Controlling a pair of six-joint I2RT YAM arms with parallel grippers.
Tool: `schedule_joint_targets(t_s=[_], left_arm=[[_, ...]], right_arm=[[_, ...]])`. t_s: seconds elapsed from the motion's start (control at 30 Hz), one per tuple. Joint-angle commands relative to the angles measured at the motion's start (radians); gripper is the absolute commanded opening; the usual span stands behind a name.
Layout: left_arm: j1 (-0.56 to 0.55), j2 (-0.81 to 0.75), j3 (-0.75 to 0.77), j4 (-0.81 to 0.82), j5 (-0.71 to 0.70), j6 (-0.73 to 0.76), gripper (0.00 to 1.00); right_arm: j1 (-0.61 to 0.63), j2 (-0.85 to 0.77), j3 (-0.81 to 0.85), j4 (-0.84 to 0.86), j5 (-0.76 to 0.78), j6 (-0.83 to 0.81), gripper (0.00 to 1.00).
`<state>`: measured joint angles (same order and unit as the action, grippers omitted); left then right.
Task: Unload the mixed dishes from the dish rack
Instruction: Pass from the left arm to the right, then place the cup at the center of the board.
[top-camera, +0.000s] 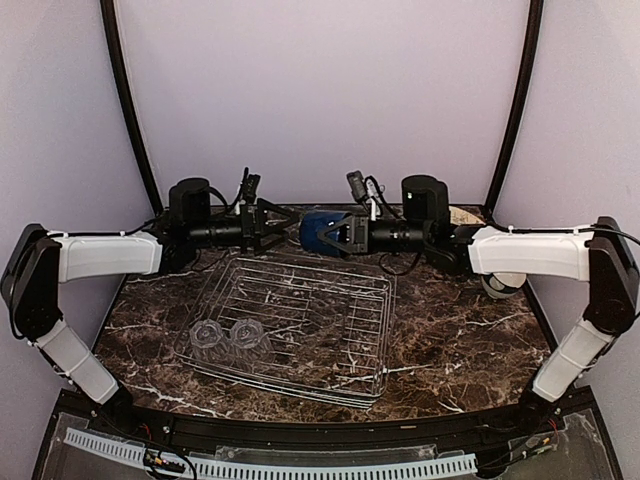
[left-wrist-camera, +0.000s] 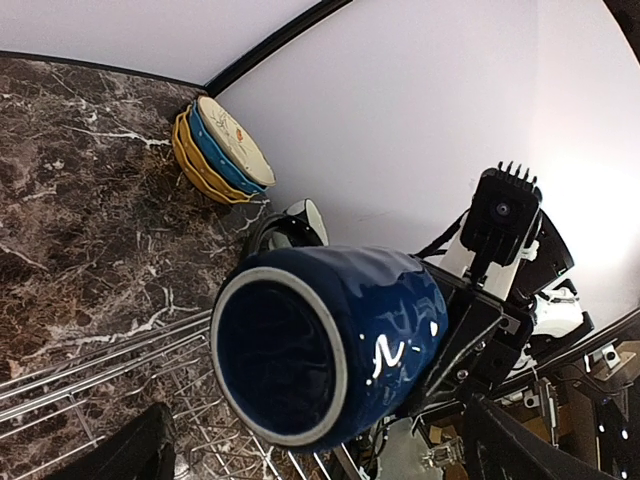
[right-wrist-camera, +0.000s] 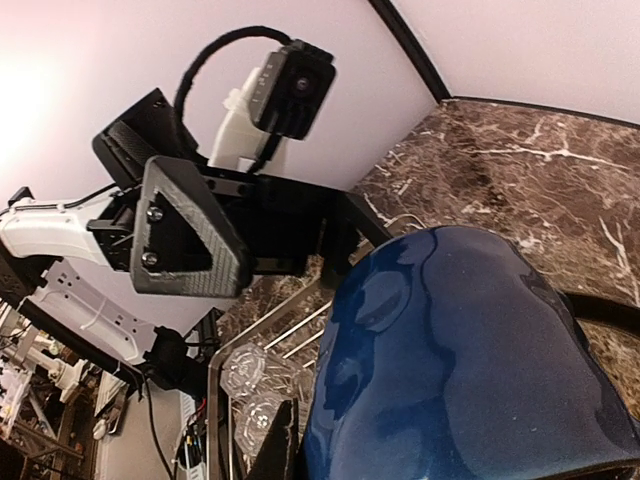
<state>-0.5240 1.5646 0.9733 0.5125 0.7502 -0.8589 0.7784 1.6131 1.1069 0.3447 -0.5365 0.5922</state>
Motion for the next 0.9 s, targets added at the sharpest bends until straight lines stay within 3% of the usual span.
schedule_joint_targets(t_s=[0.0,0.27,0.6,0.77,0.87], left_arm=[[0.007,-0.053,0.035,-0.083,-0.041,0.100,0.99],[0.010,-0.059,0.057,-0.162,-0.066,0.152,0.99],[0.010,-0.038,0.059,-0.152,-0.045,0.122,0.99],[0.010,-0.029,0.058,-0.146,-0.037,0.113,0.99],[0.010,-0.024,0.058,-0.139,-0.033,0.096,0.99]], right_arm=[[-0.019,-0.096,-0.024,-0.014,0.075,-0.067,0.00],[-0.024,-0.224,0.000,-0.366,0.370,-0.252,0.00],[-0.028,-0.371,0.004,-0.748,0.827,-0.321,0.00],[-0.045,-0.394,0.019,-0.878,0.936,-0.308,0.00],[-0.092,-0.376,0.043,-0.943,0.916,-0.297,0.00]])
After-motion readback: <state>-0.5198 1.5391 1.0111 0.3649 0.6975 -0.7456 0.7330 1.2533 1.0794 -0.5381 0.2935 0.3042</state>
